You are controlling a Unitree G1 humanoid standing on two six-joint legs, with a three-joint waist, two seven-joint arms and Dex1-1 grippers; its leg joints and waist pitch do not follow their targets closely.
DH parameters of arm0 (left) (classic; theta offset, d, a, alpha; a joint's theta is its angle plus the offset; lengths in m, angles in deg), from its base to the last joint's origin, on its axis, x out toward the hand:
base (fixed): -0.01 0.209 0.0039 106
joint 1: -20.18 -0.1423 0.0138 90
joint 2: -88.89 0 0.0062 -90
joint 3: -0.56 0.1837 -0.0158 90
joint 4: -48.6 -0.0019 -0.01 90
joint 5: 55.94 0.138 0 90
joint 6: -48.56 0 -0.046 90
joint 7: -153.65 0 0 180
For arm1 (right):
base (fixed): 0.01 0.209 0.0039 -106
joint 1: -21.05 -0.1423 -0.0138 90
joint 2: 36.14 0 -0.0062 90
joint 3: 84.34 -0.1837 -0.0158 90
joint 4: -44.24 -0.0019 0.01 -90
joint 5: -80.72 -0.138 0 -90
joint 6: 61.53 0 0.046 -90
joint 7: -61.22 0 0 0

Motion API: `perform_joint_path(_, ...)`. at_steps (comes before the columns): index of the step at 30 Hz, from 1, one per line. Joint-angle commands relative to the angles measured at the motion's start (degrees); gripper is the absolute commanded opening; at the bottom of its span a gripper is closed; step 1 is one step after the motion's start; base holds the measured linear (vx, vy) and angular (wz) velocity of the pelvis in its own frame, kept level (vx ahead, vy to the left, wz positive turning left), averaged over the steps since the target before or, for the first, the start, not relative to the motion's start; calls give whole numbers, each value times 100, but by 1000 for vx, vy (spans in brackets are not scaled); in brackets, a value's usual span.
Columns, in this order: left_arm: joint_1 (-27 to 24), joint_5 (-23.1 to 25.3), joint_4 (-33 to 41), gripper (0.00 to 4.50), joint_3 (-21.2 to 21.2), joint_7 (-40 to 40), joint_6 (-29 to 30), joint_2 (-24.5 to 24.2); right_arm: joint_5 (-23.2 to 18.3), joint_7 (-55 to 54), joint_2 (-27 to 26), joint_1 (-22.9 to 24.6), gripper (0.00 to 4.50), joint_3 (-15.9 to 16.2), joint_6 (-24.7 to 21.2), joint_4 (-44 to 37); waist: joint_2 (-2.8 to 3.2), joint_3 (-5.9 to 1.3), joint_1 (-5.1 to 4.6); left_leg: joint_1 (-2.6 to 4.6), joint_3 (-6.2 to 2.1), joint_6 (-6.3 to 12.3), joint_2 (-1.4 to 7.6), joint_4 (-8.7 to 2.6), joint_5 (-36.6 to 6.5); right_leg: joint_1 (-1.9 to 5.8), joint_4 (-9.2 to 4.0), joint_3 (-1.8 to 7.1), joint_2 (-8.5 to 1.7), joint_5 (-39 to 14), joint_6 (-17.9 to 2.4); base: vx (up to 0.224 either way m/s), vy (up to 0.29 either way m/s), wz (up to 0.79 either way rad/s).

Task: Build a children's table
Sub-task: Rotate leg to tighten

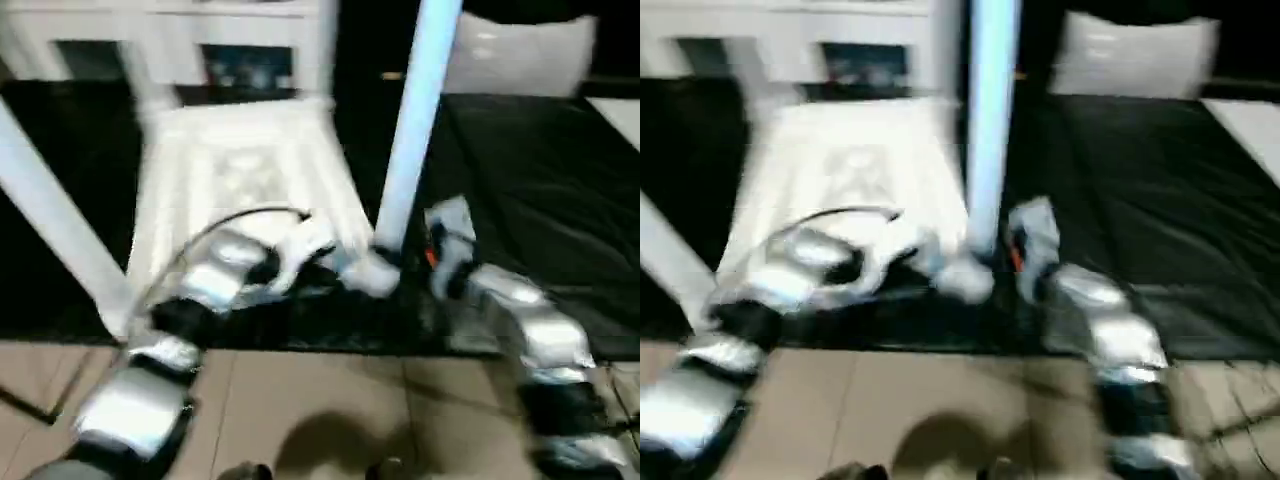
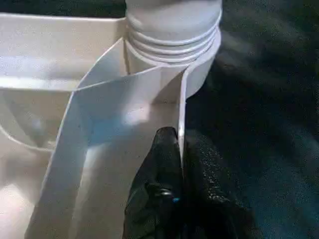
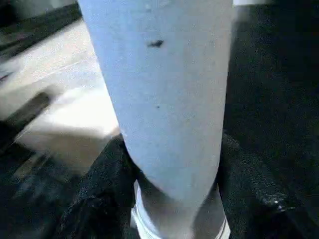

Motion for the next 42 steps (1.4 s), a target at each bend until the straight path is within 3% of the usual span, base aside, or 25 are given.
perform_joint_path(1,263,-221,117,0,-115,-612,69,512,-264,-456,-657,-106,198,326,-258,216,-28,-338,-3,167,-279,-258,327,-522,-2158,124,-539,139,-297,-2005,-1029,0,0,0)
perform_joint_path(3,309,-209,69,0,-194,-991,75,658,-263,-660,-805,-127,198,276,-59,300,-34,-363,11,194,-246,-121,326,-489,-1990,132,-540,151,-281,-1655,-1100,0,0,0)
perform_joint_path(6,361,-131,-21,0,-282,-1333,25,841,-242,-952,-1103,-120,268,60,147,237,-15,-403,36,167,-210,148,331,-461,-1531,180,-500,142,-265,-988,-1240,0,0,0)
perform_joint_path(9,287,10,4,0,-151,-1229,-105,715,-109,-839,-968,21,288,88,125,68,-21,-430,71,151,-199,357,328,-437,-1121,227,-456,129,-266,-494,-1362,0,0,0)
perform_joint_path(10,262,29,21,0,-116,-1156,-157,667,-77,-773,-897,59,297,118,157,42,-4,-441,94,146,-189,515,331,-419,-859,249,-433,125,-274,-176,-1414,0,0,0)
perform_joint_path(12,175,84,83,0,-31,-982,-214,509,-23,-558,-642,177,321,200,307,-40,-8,-435,119,151,-186,571,336,-417,-868,253,-447,114,-277,-249,-1442,0,0,0)
perform_joint_path(15,15,100,195,0,103,-640,-365,294,24,-228,-276,290,343,307,565,-75,-2,-422,133,142,-196,515,354,-436,-1040,267,-457,116,-286,-523,-1408,0,0,0)
perform_joint_path(17,-279,52,319,0,284,146,-981,-33,61,347,197,326,365,251,936,-47,-21,-420,124,152,-194,462,353,-435,-1227,266,-491,118,-280,-793,-1379,0,0,0)
perform_joint_path(20,-449,-16,357,0,342,525,-1141,-213,-33,984,570,336,382,269,1083,-94,-32,-427,119,168,-184,462,370,-431,-1311,251,-482,129,-277,-846,-1410,0,0,0)
perform_joint_path(25,-590,-213,405,0,449,1422,-1511,-535,-349,2758,1473,495,382,635,1524,-303,-34,-427,212,198,-180,460,402,-432,-1351,248,-456,134,-293,-852,-1434,0,0,0)
perform_joint_path(30,-561,-321,397,0,542,2291,-1730,-834,-538,4120,2083,503,382,966,1710,-173,-60,-454,299,178,-153,677,405,-383,-993,276,-385,117,-297,-412,-1590,0,0,0)
perform_joint_path(31,-555,-321,402,0,560,2374,-1736,-867,-547,4262,2140,500,356,1007,1711,-158,-49,-459,323,182,-153,691,409,-376,-957,274,-378,111,-297,-391,-1605,0,0,0)
perform_joint_path(34,-544,-309,429,0,638,2640,-1808,-964,-533,4549,2243,448,343,1104,1753,-56,-51,-465,390,189,-137,730,418,-364,-851,250,-350,105,-297,-294,-1660,0,0,0)
perform_joint_path(40,-620,-380,599,0,786,3235,-1838,-1102,-698,5098,2303,144,284,1257,1760,311,-43,-453,428,206,-143,601,428,-374,-1013,238,-366,101,-305,-584,-1663,0,0,0)
perform_joint_path(42,-628,-390,624,0,798,3309,-1828,-1109,-784,5306,2315,101,261,1285,1668,291,-68,-449,449,208,-139,622,430,-374,-973,236,-352,105,-301,-515,-1666,0,0,0)
